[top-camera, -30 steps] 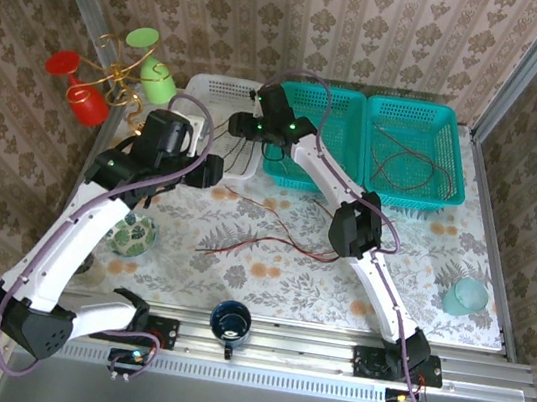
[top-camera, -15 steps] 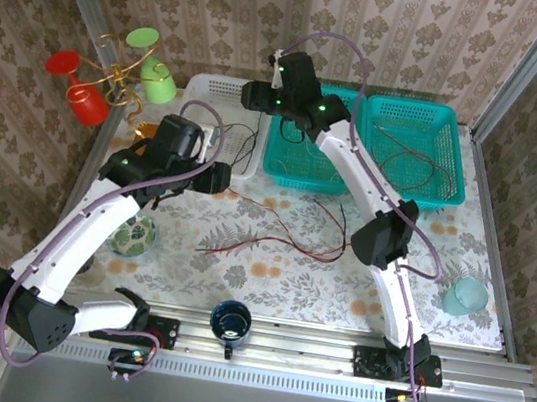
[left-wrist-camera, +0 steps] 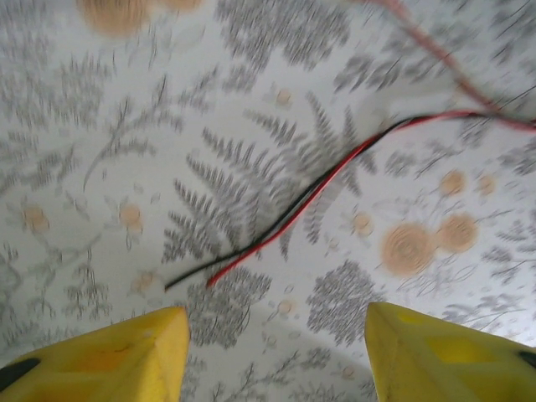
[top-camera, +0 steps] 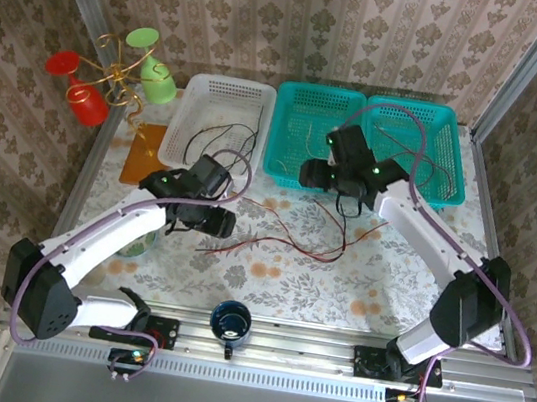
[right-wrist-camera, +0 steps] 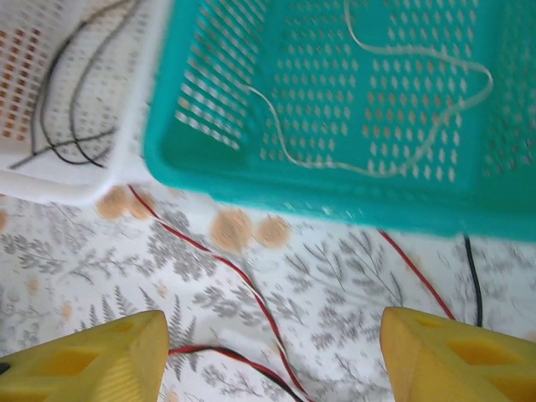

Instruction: Untangle the cables

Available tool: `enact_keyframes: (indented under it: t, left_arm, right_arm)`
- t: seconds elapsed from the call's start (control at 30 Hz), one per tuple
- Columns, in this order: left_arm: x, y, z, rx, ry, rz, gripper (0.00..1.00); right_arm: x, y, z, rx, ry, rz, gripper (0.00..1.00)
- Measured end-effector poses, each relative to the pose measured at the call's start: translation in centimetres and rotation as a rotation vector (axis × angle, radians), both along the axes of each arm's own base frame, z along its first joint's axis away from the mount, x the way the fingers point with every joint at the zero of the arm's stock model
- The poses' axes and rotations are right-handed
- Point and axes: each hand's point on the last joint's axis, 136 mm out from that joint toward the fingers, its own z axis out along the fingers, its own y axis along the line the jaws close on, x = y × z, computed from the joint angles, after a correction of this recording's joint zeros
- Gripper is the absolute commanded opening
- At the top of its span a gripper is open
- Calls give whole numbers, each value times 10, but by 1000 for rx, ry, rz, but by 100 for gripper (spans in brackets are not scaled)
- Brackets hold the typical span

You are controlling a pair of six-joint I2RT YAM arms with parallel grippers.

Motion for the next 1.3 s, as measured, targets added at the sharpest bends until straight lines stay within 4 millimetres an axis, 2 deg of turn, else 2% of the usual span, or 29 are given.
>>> enact_keyframes:
  t: [0.13,0.23,0.37,0.57,0.73,0.87,1.3]
  left_arm:
    - [-13,11,-25,44,76,39,58]
    - [-20,16,-44,73,127,68,61]
    - [-24,18,-72,103,184,99,62]
    - [-24,17,-94,53,228,153,61]
    - [-19,23,-97,37,228,204,51]
    - [-13,29,-100,54,218,231,40]
    - [-10,51,-111,184,193,253,39]
  right_arm:
    - [-25,-14,-33,-10,74,-31,69]
    - [-35,-18,-48,1,109,-53,69]
    - [-38,-19,-52,21,113,-73,68]
    - [-39,-14,-48,93,95,-89,67]
    - [-52,-9,-71,124,153,-103,66]
    - [-55,-5,-72,144,166,-104,66]
    - [-49,0,-61,168,142,-96,66]
